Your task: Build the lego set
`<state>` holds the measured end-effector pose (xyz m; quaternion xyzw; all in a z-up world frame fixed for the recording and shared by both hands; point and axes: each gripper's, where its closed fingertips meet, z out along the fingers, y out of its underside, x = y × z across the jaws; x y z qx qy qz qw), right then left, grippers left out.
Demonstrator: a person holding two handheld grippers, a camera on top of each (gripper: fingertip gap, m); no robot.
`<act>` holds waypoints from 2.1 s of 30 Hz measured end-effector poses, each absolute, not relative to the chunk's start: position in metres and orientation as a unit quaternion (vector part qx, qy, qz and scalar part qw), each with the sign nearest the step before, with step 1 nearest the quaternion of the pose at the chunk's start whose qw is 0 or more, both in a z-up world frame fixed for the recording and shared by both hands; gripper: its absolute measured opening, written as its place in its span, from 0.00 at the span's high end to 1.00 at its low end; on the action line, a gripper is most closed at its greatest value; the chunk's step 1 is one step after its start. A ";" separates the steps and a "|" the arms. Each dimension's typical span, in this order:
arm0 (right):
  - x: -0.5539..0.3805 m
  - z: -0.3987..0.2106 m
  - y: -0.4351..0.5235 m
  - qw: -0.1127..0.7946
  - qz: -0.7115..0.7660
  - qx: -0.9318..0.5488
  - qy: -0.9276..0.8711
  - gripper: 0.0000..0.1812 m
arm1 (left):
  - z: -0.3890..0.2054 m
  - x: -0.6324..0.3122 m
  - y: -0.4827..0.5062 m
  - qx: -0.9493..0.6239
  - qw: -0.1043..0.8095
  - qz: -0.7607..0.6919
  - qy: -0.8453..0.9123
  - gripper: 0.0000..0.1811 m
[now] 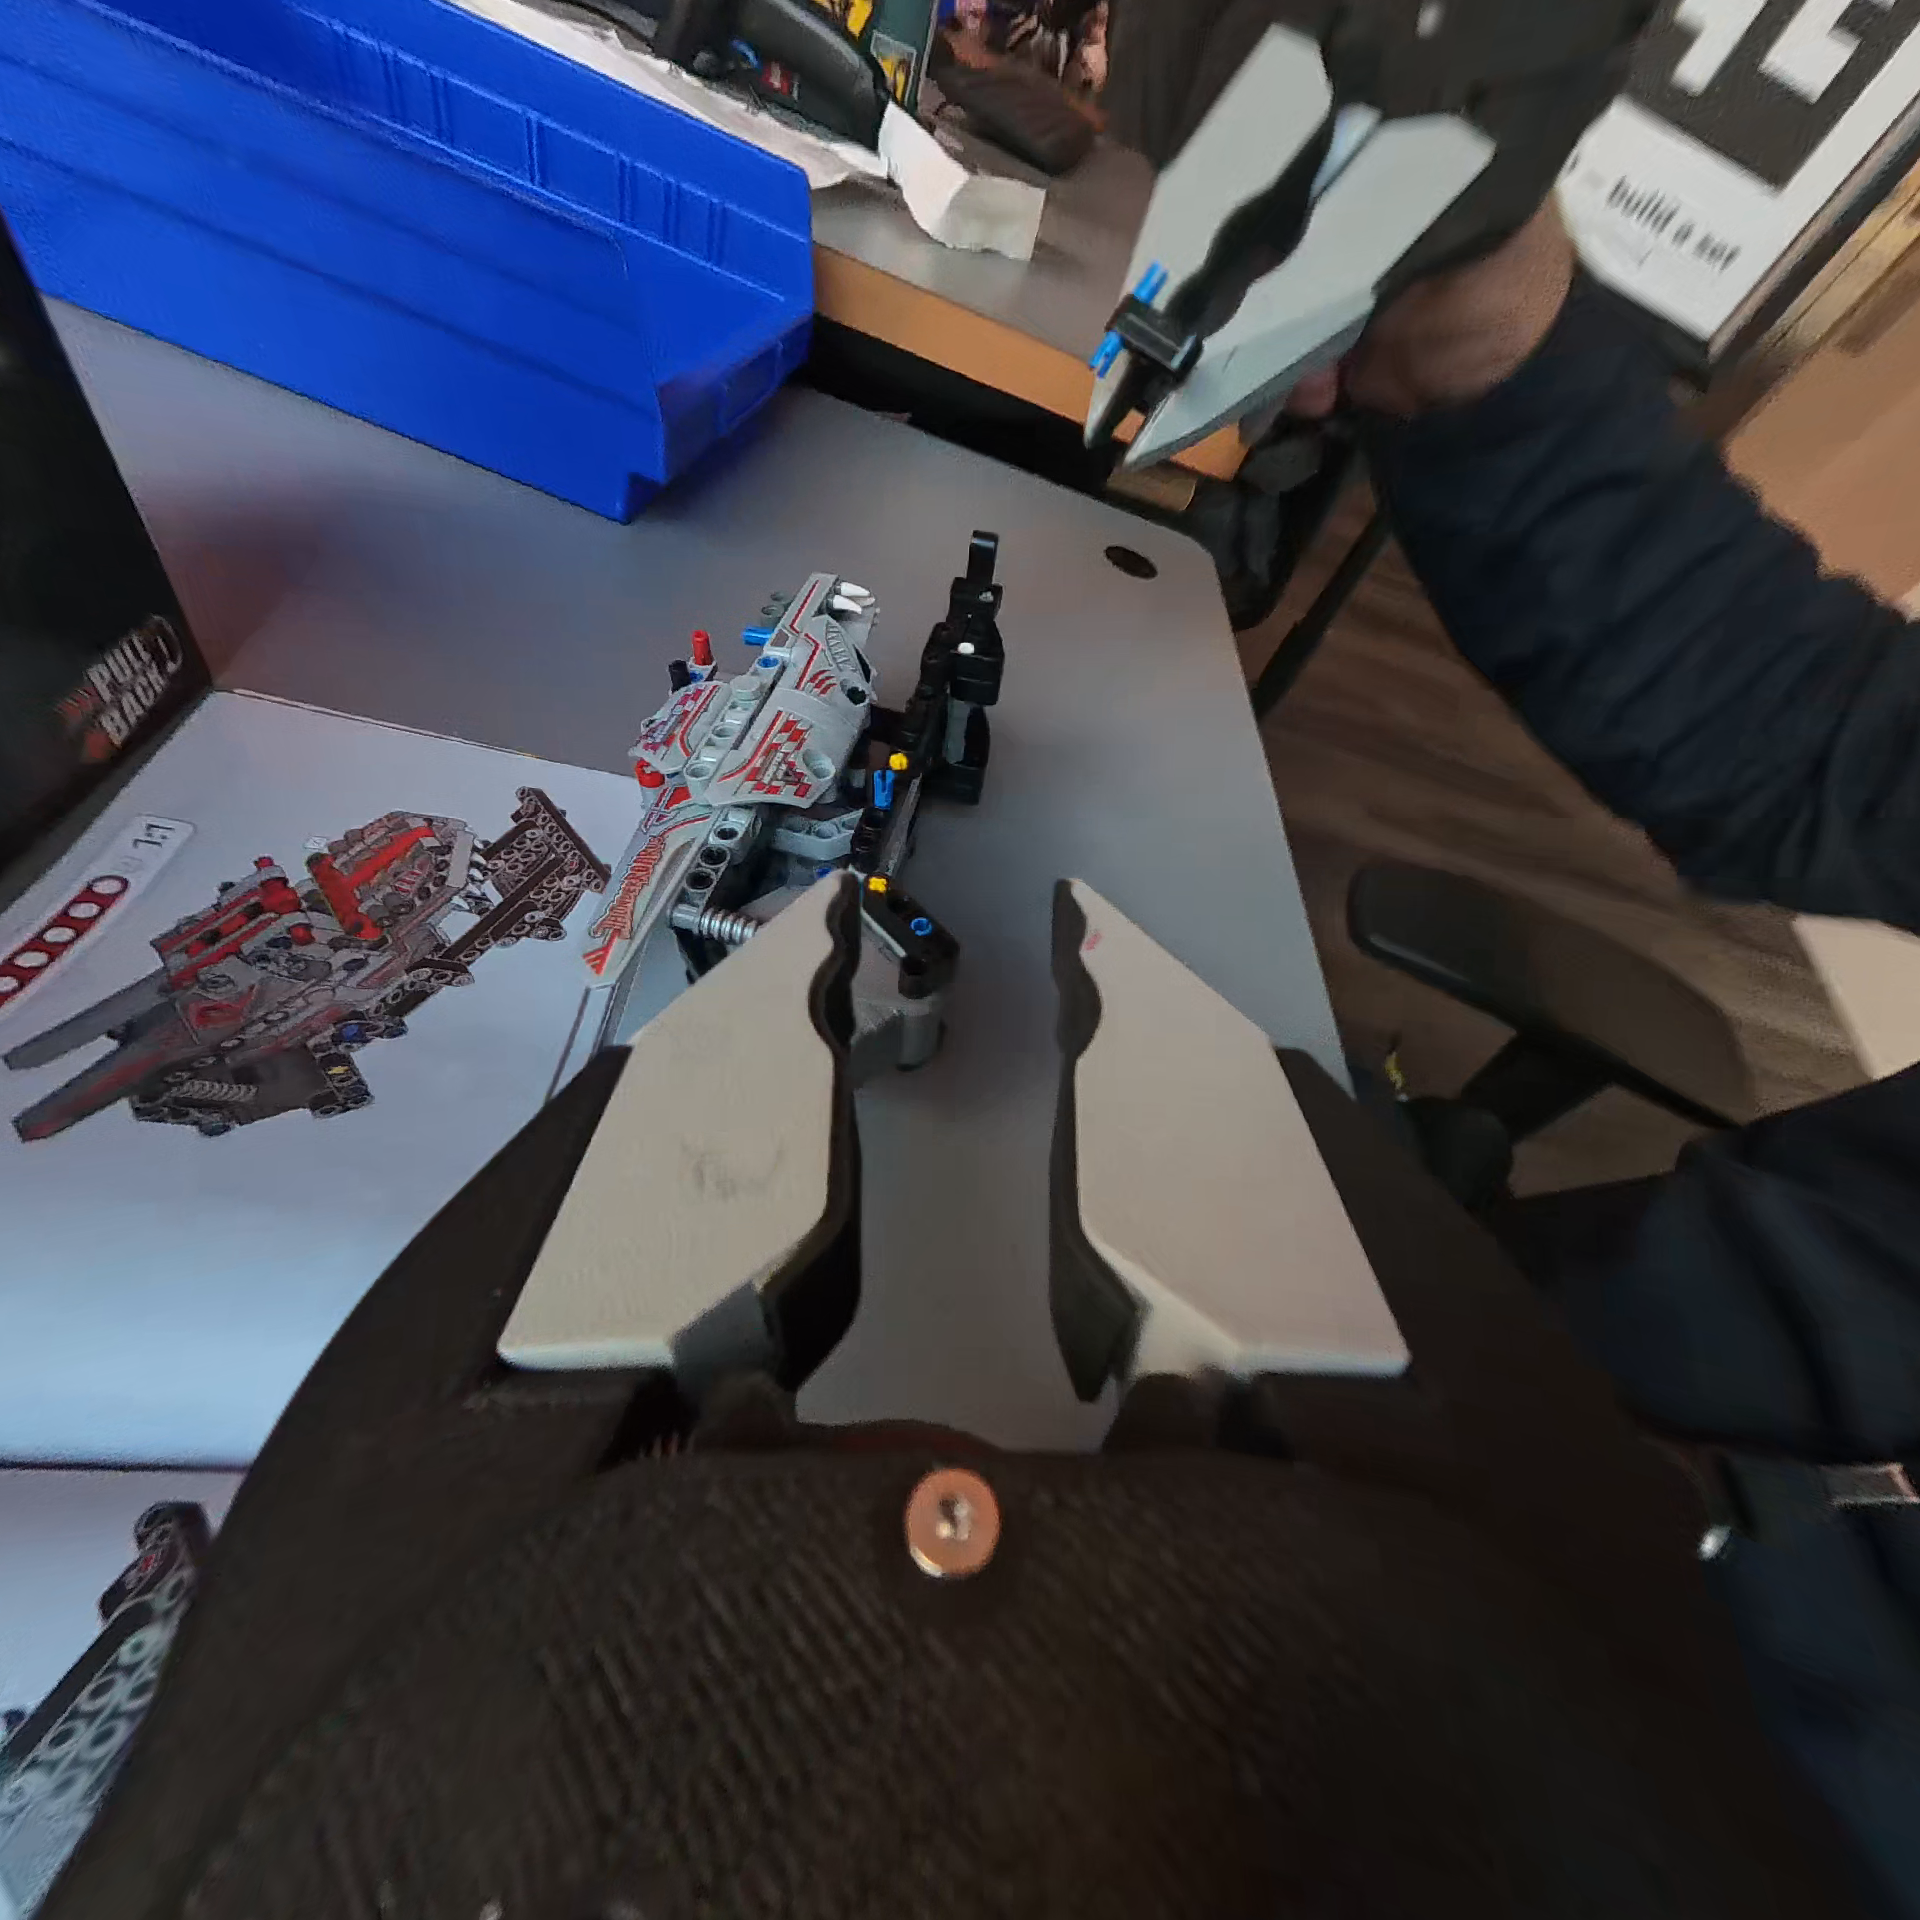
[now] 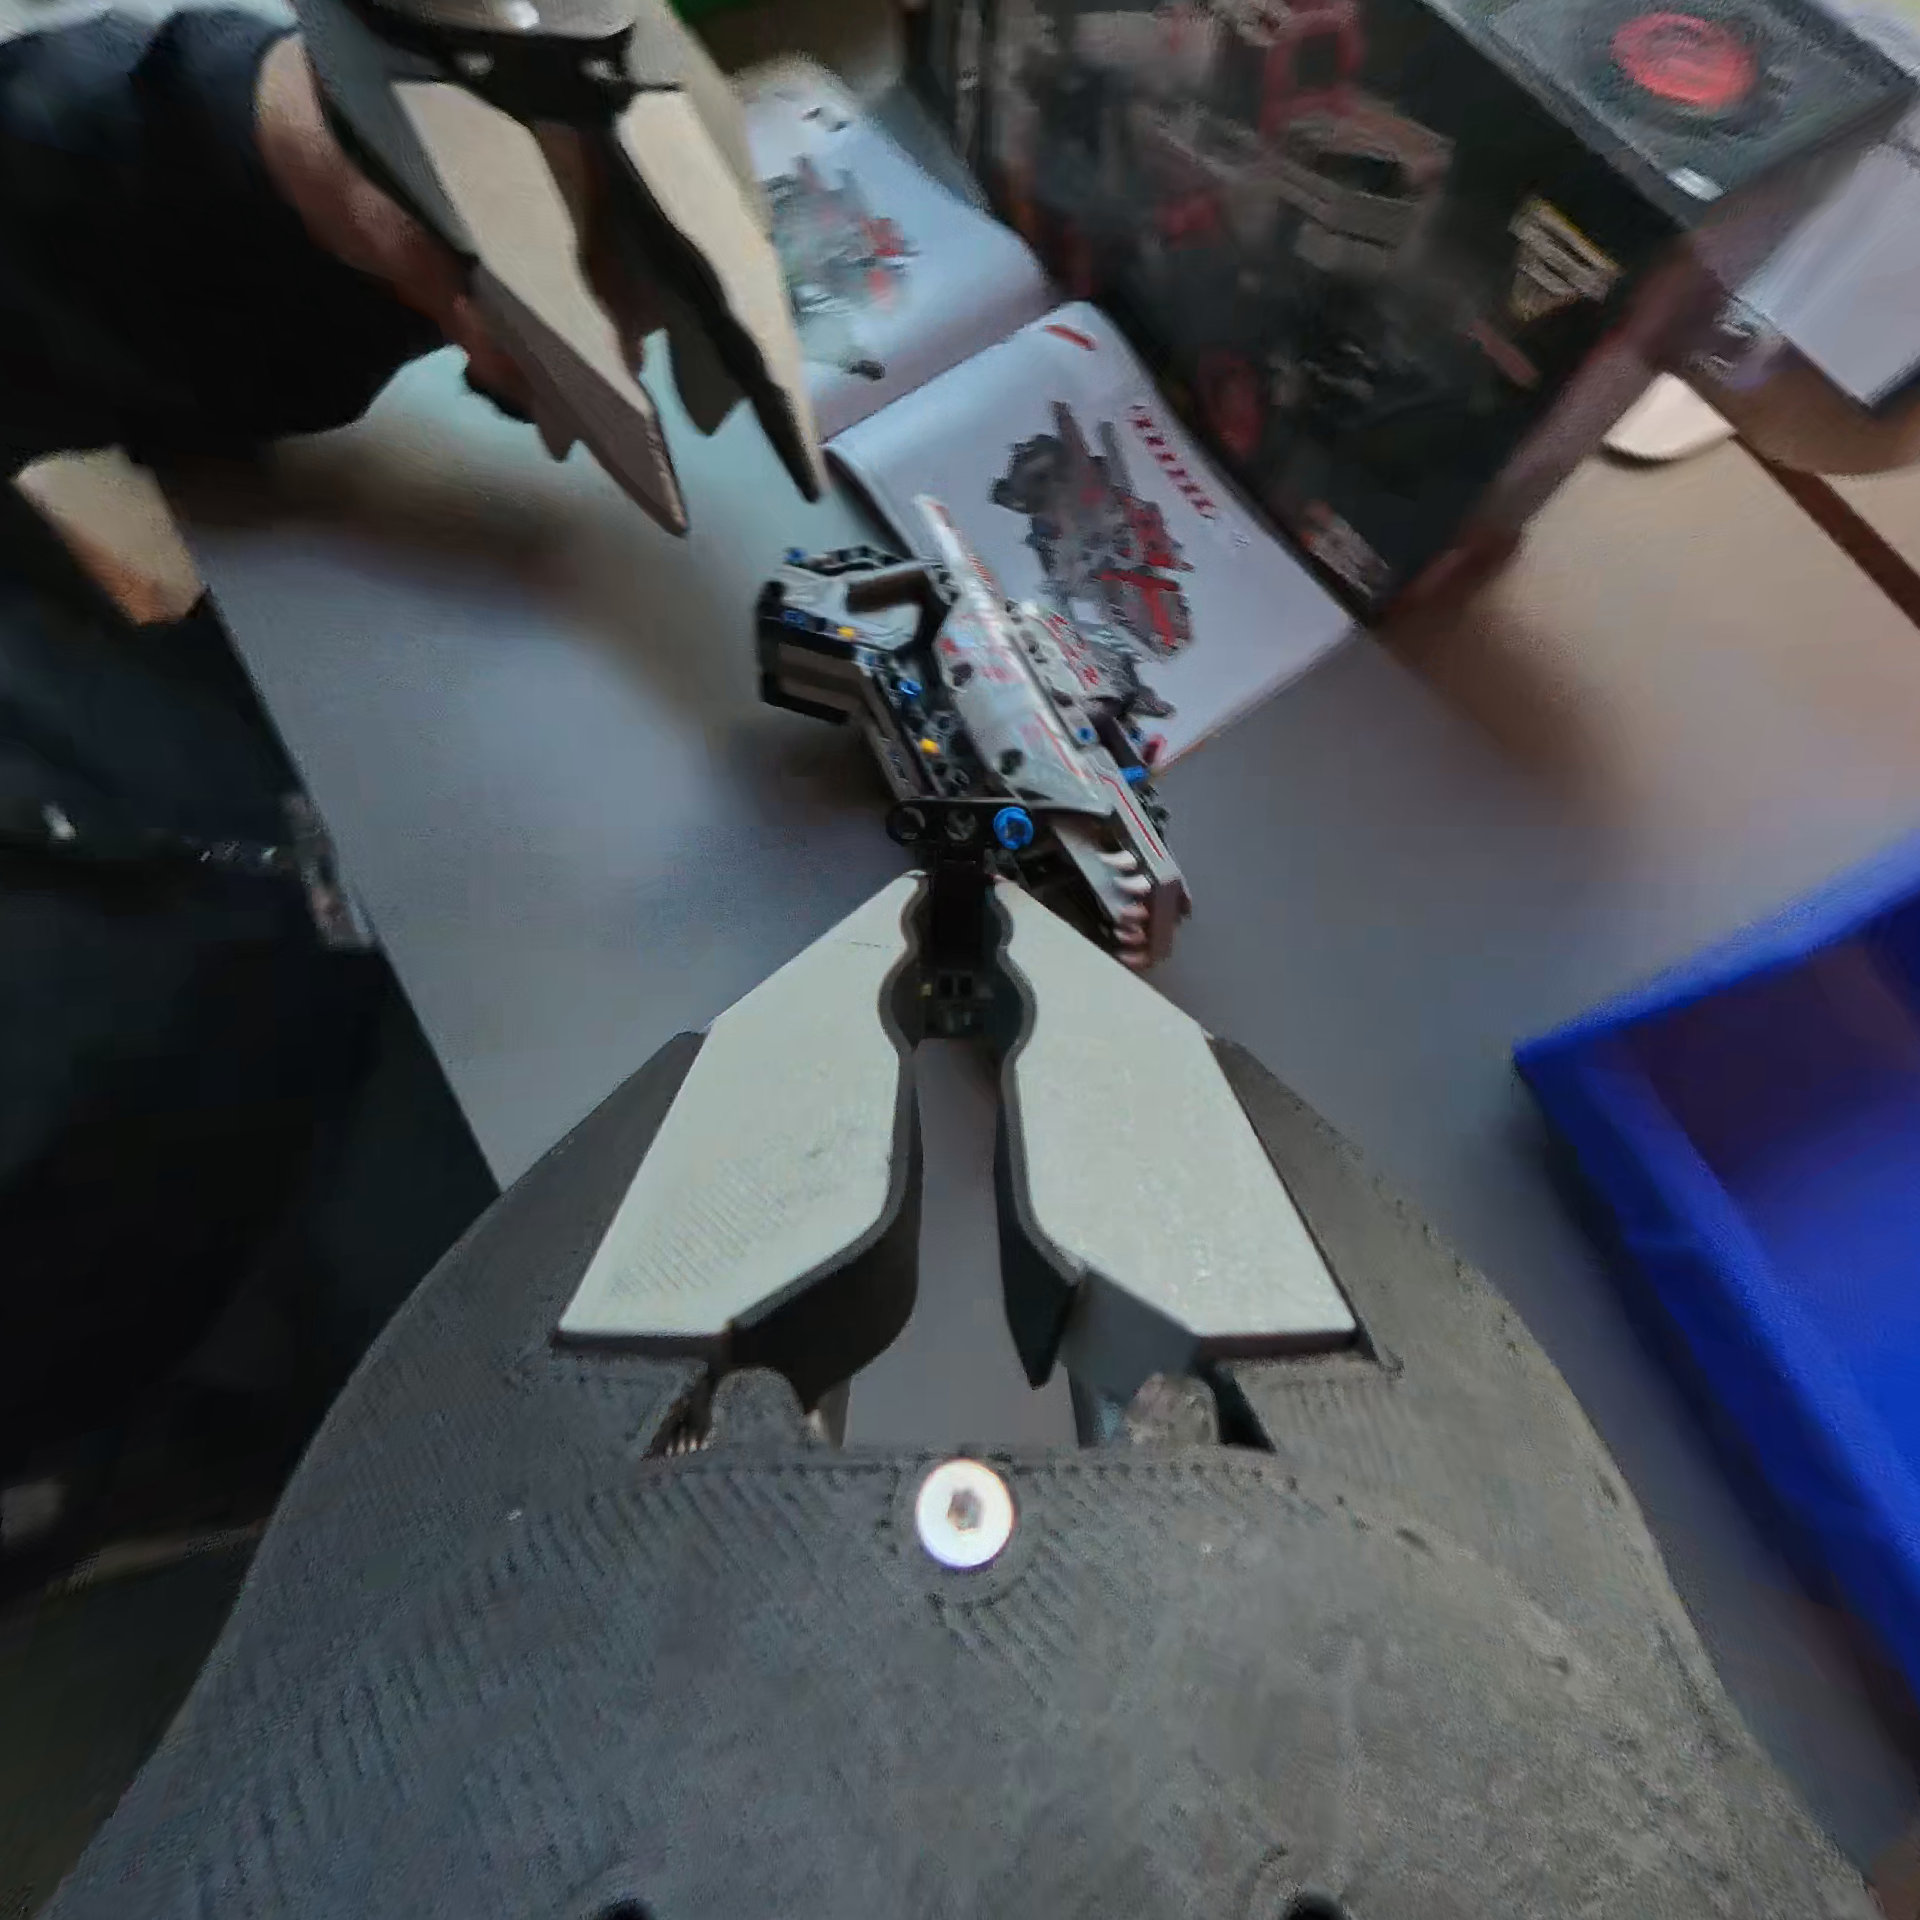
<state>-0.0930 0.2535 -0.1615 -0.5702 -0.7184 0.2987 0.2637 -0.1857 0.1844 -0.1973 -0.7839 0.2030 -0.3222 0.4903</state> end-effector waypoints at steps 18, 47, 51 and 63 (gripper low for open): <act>-0.161 -0.203 0.226 0.119 0.210 -0.447 -0.861 0.97 | -0.188 -0.160 0.227 -0.772 0.515 -0.240 0.284 0.86; -0.172 -0.193 0.228 0.237 0.270 -0.442 -0.822 0.93 | -0.184 -0.166 0.230 -0.746 0.540 -0.292 0.257 0.89; -0.172 -0.191 0.228 0.238 0.276 -0.444 -0.819 0.92 | -0.185 -0.168 0.232 -0.747 0.542 -0.292 0.250 0.89; -0.172 -0.190 0.230 0.229 0.300 -0.453 -0.808 0.97 | -0.189 -0.166 0.232 -0.750 0.538 -0.291 0.252 0.89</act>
